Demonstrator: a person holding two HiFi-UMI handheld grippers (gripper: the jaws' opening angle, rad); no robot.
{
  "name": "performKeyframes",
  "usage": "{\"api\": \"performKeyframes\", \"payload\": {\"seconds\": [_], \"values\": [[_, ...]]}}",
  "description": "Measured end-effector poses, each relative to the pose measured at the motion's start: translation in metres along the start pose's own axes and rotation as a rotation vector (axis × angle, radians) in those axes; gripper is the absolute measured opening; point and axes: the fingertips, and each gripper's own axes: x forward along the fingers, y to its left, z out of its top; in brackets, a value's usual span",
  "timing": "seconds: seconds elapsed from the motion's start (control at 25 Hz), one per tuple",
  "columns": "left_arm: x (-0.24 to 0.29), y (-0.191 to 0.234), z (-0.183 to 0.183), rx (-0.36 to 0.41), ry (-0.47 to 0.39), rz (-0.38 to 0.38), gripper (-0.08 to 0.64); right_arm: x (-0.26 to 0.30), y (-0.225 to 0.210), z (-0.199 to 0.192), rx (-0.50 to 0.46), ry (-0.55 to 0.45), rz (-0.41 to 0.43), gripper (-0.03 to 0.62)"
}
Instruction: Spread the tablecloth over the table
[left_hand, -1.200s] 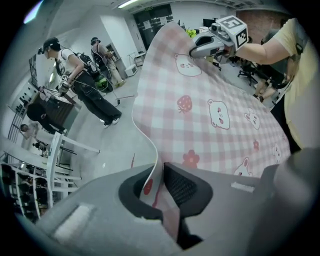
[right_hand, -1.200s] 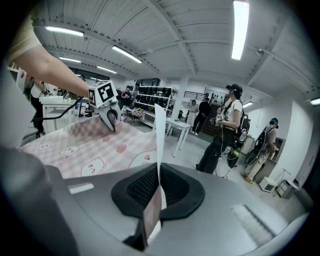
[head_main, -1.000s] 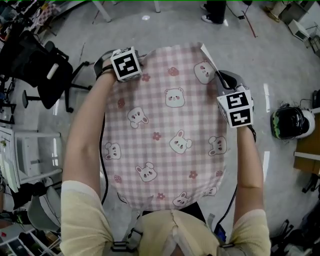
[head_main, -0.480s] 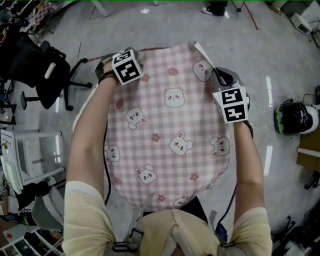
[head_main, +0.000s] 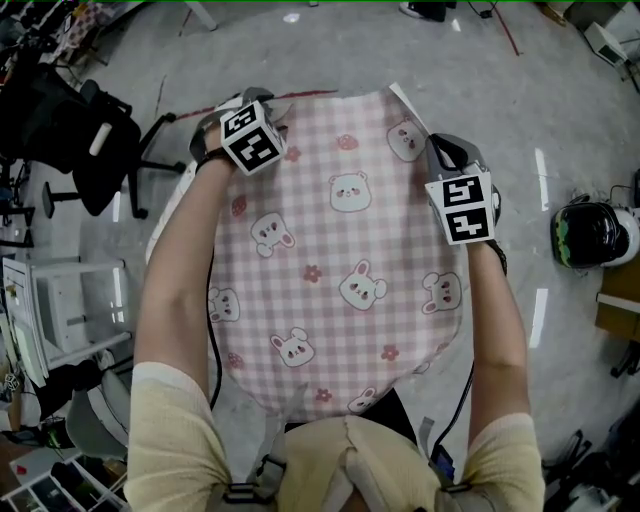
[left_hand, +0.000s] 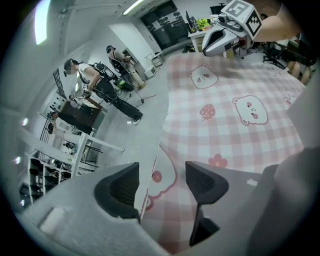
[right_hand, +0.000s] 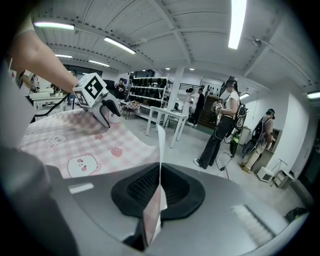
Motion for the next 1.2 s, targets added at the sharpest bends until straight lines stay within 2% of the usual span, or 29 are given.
{"api": "performKeyframes", "payload": {"seconds": [0.2,0.28,0.44,0.72,0.8,0.96,1.2], "values": [[-0.012,0.018,0.001,-0.027,-0.042,0.119,0.311,-0.004,-0.006,0.003,0.017,-0.017,-0.018,0.049],[-0.018,0.023,0.0,-0.037,-0.047,0.141,0.311,-0.007,-0.003,0.006,0.011,-0.023,-0.009,0.056],[-0.029,0.02,-0.003,-0.049,-0.042,0.127,0.308,-0.013,0.003,0.008,0.007,-0.027,0.008,0.064],[-0.057,0.008,-0.001,-0.1,-0.105,0.131,0.196,-0.031,0.019,0.01,0.007,-0.022,0.017,0.069],[-0.066,0.003,-0.002,-0.134,-0.123,0.126,0.187,-0.038,0.025,0.011,0.009,-0.019,0.02,0.071],[-0.084,-0.012,-0.004,-0.267,-0.163,0.121,0.184,-0.054,0.038,0.012,-0.004,-0.014,0.04,0.071],[-0.115,-0.038,-0.011,-0.351,-0.207,0.094,0.146,-0.082,0.05,0.025,-0.012,-0.028,0.037,0.067]]}}
